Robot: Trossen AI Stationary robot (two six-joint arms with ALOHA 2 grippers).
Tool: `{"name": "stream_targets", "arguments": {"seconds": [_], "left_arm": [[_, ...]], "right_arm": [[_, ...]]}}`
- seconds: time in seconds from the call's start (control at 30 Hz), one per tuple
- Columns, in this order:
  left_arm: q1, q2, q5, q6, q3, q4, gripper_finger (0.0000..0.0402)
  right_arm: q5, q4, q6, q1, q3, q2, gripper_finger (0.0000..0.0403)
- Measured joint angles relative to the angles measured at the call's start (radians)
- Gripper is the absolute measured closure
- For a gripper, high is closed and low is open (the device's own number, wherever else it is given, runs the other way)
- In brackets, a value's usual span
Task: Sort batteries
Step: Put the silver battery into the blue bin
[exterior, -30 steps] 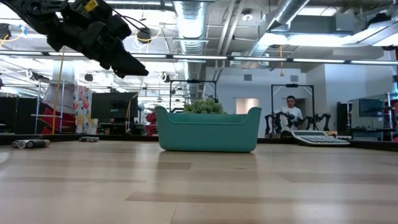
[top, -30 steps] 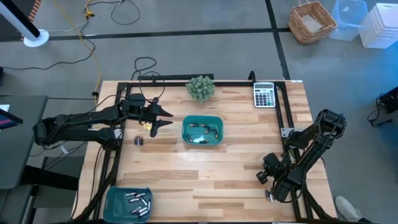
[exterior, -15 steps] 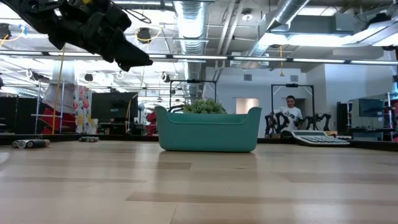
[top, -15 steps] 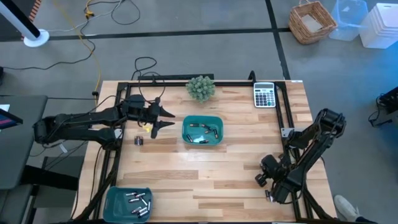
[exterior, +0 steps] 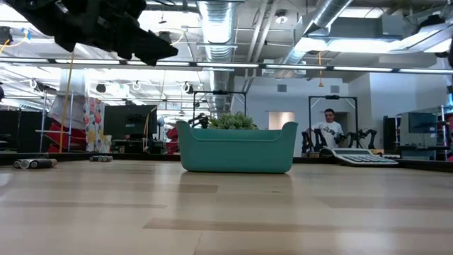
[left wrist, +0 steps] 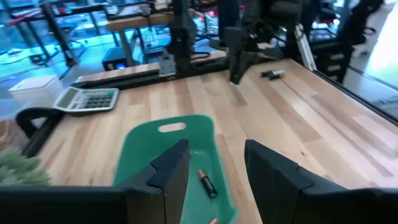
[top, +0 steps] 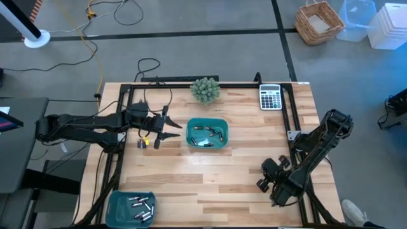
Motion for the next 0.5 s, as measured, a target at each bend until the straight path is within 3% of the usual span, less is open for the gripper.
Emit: {"name": "stream_targets", "arguments": {"seconds": [0.3, 0.5], "left_arm": [[-0.068, 0.165, 0.000, 0.009, 0.001, 0.215, 0.0235], [-0.113, 0.273, 0.000, 0.063, 0.039, 0.238, 0.0235]], "right_arm": [[0.088, 0.024, -0.288, -0.132, 0.111, -0.001, 0.0376], [0.157, 0.124, -0.578, -0.235, 0.187, -0.001, 0.0376]]}}
